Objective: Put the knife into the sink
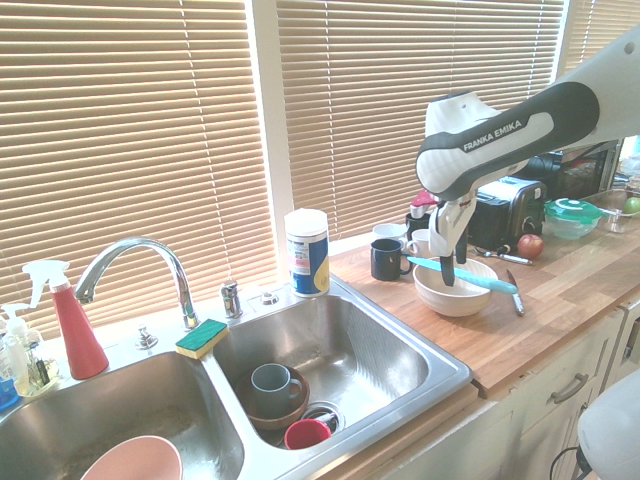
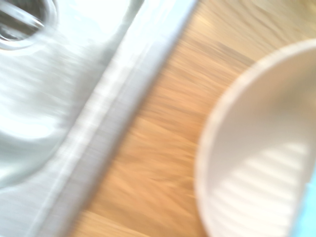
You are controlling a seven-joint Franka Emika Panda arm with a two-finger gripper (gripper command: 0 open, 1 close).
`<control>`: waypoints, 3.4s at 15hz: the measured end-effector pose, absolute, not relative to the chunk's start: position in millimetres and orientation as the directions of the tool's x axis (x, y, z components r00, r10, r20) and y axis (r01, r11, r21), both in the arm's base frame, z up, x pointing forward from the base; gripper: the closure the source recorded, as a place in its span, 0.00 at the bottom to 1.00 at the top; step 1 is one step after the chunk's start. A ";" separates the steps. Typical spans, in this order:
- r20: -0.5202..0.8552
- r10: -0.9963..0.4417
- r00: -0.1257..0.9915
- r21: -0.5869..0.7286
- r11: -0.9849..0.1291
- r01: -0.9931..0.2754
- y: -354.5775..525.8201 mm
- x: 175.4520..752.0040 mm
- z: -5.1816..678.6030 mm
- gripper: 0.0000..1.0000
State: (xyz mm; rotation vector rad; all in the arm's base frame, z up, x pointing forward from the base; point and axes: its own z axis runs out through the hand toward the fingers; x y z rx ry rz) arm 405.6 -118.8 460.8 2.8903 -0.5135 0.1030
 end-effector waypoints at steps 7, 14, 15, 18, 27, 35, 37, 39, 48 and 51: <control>0.135 -0.415 0.900 0.174 -0.884 -0.433 -179.1 420.2 410.6 1.00; 0.130 -0.478 0.869 0.094 -0.866 -0.491 -190.6 423.5 404.6 1.00; 0.127 -0.484 0.866 0.085 -0.864 -0.496 -192.3 424.5 404.0 1.00; 0.105 -0.498 0.861 0.078 -0.859 -0.507 -199.8 423.7 394.4 1.00; 0.099 -0.497 0.862 0.077 -0.860 -0.505 -204.4 426.5 391.8 1.00; 0.101 -0.495 0.863 0.065 -0.863 -0.502 -199.1 432.1 397.0 1.00; 0.113 -0.496 0.861 0.059 -0.862 -0.504 -199.8 436.1 412.4 1.00; 0.138 -0.488 0.862 0.050 -0.866 -0.498 -195.2 437.1 435.2 1.00; 0.191 -0.422 0.886 0.009 -0.902 -0.432 -34.0 425.3 494.4 1.00; 0.200 -0.448 0.871 0.002 -0.889 -0.457 37.3 434.1 430.1 1.00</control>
